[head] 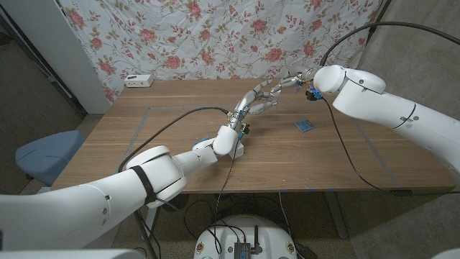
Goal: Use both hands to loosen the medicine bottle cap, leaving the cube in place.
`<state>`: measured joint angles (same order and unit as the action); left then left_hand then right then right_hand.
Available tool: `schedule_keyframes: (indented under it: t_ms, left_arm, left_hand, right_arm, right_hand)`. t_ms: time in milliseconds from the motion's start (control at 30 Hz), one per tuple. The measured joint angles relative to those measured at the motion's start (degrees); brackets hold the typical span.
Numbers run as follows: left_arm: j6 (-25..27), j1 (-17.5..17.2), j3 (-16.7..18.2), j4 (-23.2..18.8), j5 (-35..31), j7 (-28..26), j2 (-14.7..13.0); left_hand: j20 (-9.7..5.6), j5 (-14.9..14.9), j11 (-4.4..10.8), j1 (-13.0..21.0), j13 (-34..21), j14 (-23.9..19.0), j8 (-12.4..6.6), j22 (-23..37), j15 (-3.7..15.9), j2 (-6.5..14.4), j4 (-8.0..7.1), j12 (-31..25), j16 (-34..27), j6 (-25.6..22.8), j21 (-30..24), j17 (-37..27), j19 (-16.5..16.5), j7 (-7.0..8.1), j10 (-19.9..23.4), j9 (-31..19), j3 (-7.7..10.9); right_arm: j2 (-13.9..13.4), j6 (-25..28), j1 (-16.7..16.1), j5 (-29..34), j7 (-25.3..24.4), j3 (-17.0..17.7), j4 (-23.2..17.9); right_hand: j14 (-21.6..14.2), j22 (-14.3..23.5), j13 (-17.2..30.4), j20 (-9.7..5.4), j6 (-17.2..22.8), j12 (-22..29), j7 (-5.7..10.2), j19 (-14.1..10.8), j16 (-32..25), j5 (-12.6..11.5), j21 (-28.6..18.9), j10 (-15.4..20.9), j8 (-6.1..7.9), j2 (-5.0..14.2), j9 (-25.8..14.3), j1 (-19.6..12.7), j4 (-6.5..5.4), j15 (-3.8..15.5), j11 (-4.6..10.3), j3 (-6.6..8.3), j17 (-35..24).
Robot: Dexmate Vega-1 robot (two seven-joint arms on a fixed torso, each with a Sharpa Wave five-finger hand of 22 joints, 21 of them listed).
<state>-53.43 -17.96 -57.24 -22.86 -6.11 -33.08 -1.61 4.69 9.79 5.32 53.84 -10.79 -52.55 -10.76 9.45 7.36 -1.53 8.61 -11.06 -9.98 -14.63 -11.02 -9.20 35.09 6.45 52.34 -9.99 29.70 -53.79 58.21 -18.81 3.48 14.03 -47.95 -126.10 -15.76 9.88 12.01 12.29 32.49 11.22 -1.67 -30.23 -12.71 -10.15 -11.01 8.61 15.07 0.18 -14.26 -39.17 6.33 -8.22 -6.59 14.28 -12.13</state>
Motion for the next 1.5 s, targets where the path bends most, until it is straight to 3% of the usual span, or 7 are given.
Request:
schedule_keyframes:
  t_ms: [400,500,1100,1500]
  left_arm:
    - [0.4,0.3,-0.3,0.2,0.5,0.1,0.1]
    - [0.4,0.3,-0.4,0.3,0.6,0.1,0.1]
    - [1.2,0.6,-0.6,0.5,1.7,1.3,0.3]
    - [1.8,0.8,-0.6,0.6,2.3,1.7,0.4]
  left_hand:
    - [0.0,0.0,0.0,0.0,0.0,0.0,0.0,0.0,0.0,0.0,0.0,0.1,0.0,-0.2,0.0,0.0,0.0,0.2,0.0,0.0,-0.01]
    - [0.0,0.0,0.01,0.0,0.0,0.0,0.0,0.0,0.0,0.0,0.0,0.1,0.0,-0.2,0.0,0.0,0.0,0.2,0.0,0.0,-0.01]
    - [0.0,-0.1,0.02,0.0,0.0,0.0,0.0,0.0,-0.01,0.0,0.01,0.0,0.0,-0.2,0.0,0.0,0.0,0.2,0.0,0.0,-0.02]
    - [0.0,-0.2,0.03,0.1,0.0,0.0,0.0,0.0,-0.01,0.0,0.01,0.0,0.0,-0.2,0.0,0.0,0.0,0.2,0.0,0.0,-0.03]
  right_arm:
    - [0.6,1.1,1.6,0.8,0.8,-1.8,0.8]
    - [0.7,1.4,1.7,1.1,0.8,-1.9,0.8]
    - [1.8,1.7,1.9,2.3,-1.0,-3.2,1.8]
    - [2.3,1.4,1.8,2.9,-1.4,-3.5,2.4]
  right_hand:
    - [-0.1,0.0,0.0,0.0,1.7,0.3,0.25,0.0,0.0,0.0,0.0,0.3,0.83,-0.14,-0.3,0.4,-0.22,-0.08,-0.3,-0.22,0.1]
    - [-0.4,0.0,0.0,0.0,2.0,0.3,0.48,0.0,0.0,0.0,0.0,0.5,0.97,0.18,-0.3,0.1,0.33,0.22,-0.48,-0.14,0.2]
    - [-2.0,0.0,0.0,-0.82,5.6,0.7,2.08,-1.5,-0.3,-0.3,-0.2,2.1,2.96,2.02,-0.8,-2.7,1.76,1.26,1.06,1.3,0.1]
    - [-2.4,0.0,0.0,-1.02,6.8,0.7,2.5,-1.7,-0.3,-0.3,-0.2,2.5,3.41,1.75,-1.1,-3.3,2.07,1.57,1.47,1.61,0.1]
